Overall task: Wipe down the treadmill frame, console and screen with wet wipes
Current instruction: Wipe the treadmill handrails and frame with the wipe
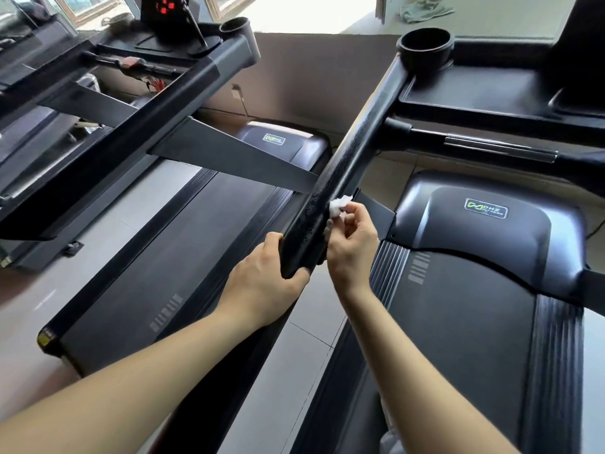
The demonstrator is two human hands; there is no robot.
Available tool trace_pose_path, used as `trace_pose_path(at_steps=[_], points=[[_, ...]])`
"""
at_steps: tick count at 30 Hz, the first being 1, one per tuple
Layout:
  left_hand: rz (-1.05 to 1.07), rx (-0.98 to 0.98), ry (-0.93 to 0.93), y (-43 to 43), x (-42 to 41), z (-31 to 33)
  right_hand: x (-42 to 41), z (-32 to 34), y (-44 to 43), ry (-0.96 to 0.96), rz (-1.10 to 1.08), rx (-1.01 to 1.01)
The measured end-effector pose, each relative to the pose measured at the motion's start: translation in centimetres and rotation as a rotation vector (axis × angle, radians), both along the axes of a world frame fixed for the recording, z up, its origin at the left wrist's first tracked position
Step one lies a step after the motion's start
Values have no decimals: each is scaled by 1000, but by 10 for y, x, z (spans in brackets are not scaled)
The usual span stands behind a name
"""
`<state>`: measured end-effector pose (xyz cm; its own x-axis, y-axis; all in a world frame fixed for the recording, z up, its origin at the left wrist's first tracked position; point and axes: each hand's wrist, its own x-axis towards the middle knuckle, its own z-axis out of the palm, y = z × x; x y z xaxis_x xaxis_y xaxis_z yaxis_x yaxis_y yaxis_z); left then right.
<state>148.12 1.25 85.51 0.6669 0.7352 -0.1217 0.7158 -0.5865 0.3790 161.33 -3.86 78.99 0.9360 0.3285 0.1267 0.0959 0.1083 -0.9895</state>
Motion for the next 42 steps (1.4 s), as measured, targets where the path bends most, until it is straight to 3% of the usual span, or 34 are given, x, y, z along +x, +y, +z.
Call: trace_pose_path(at_steps=[3,6,9,13,19,24,30,33,37,40,42], points=[[-3,3,-12,1,-1,-1,-26,6,-7,-34,34,-2],[-14,5,-34,1,-1,-2,-57,13,-26,-191,146,-54],[-28,14,-17,2,-2,-3,-25,19,-15,-352,110,-136],[-20,8,-24,2,-2,-3,0,25,-5,-379,33,-207],[-36,34,-59,1,-2,-6,-38,19,-33,-524,304,-239],[-3,21,-40,1,-2,-4,14,29,-6,-459,133,-275],[1,23,-79,2,-1,-6,-19,4,-34,-547,273,-392],[1,8,-72,2,-3,-6,10,5,-25,-360,200,-415],[4,4,-66,3,-2,-4,28,43,-10,81,104,-68],[14,8,-64,3,-3,-4,12,60,-13,434,380,70],[14,7,-74,3,-3,-5,2,52,-17,346,461,-69]])
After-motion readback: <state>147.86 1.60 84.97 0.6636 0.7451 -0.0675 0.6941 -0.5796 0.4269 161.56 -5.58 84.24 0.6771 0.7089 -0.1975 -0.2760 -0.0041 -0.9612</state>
